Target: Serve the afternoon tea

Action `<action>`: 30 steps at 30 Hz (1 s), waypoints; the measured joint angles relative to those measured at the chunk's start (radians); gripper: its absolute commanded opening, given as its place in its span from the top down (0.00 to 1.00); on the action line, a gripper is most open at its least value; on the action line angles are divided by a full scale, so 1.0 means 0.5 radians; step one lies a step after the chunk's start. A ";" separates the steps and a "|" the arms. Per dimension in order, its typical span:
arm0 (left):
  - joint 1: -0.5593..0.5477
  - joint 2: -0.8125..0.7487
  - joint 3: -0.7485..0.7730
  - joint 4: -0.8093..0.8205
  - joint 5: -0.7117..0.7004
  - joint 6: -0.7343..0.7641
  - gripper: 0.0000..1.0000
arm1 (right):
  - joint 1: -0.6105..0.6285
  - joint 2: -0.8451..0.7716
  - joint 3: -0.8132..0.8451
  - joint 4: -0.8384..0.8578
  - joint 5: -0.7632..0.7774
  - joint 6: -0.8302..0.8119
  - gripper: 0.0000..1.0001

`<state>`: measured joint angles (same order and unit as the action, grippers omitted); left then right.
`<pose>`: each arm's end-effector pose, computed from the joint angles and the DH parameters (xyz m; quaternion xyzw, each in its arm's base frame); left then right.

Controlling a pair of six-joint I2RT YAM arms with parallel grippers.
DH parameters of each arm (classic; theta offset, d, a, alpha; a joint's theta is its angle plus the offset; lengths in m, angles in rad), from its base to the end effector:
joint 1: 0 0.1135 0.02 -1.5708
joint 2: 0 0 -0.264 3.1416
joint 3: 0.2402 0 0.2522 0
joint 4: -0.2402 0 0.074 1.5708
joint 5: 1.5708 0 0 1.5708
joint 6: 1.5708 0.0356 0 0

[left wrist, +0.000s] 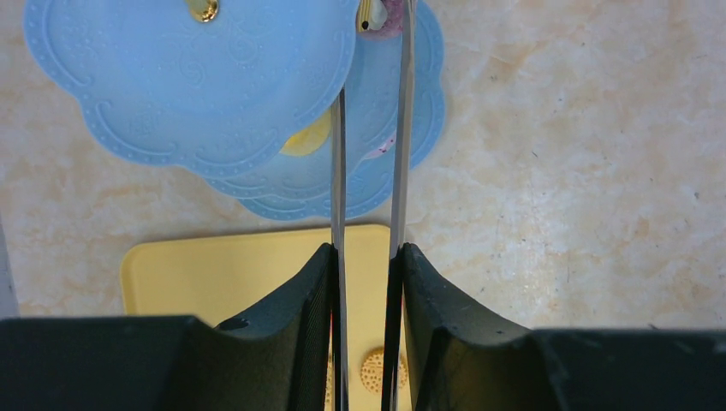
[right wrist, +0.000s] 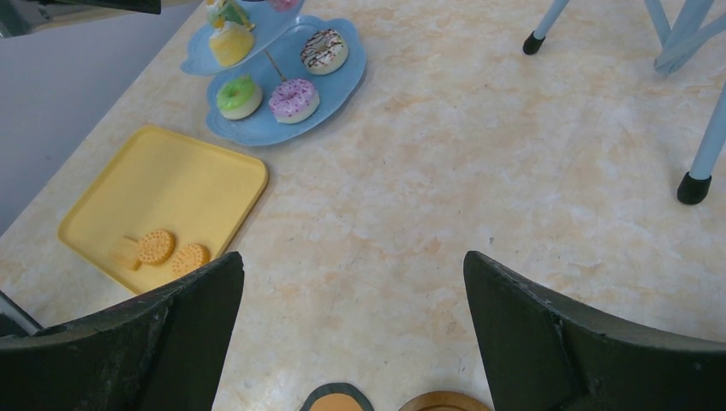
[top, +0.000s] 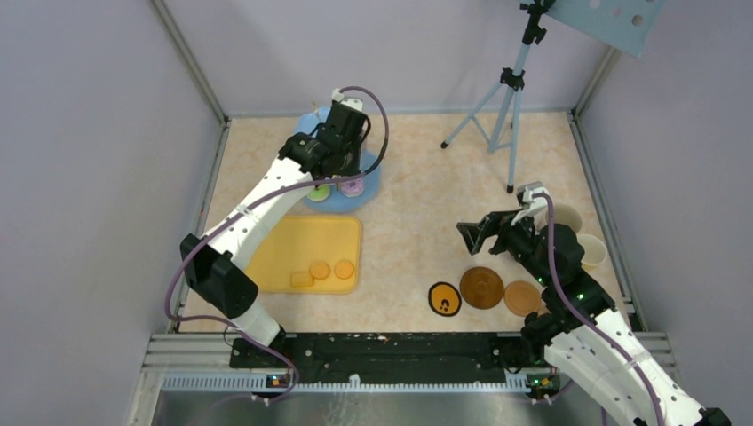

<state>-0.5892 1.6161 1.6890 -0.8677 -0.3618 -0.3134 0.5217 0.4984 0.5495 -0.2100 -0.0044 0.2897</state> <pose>0.2955 -0.1824 0.3783 0.0578 0.9113 -0.0124 0.4075 0.1195 0.0689 0.2948 -0.0895 0.7557 0.2576 0.5954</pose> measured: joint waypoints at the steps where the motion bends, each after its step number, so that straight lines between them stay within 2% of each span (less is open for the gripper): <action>1: 0.001 0.011 0.002 0.005 -0.013 0.004 0.61 | 0.000 0.001 0.000 0.000 0.000 0.000 0.03; 4: 0.001 0.062 0.036 -0.002 -0.060 0.006 0.59 | 0.000 0.010 0.000 0.000 0.000 0.001 0.03; 9: 0.003 0.098 0.045 -0.017 -0.093 0.011 0.49 | 0.000 0.019 0.000 0.000 0.000 0.000 0.03; 19: 0.005 0.060 0.082 -0.073 -0.003 -0.003 0.48 | 0.000 0.019 0.000 0.000 0.001 0.001 0.03; 25: 0.004 -0.186 0.018 -0.127 0.252 -0.009 0.48 | 0.000 0.019 0.000 0.000 0.000 0.000 0.03; 30: 0.002 -0.488 -0.060 -0.309 0.438 0.000 0.48 | 0.000 0.019 0.000 0.001 0.001 0.000 0.03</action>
<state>-0.5880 1.3720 1.6592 -1.0222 -0.1429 -0.3134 0.5217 0.5079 0.5495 -0.2096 -0.0040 0.2897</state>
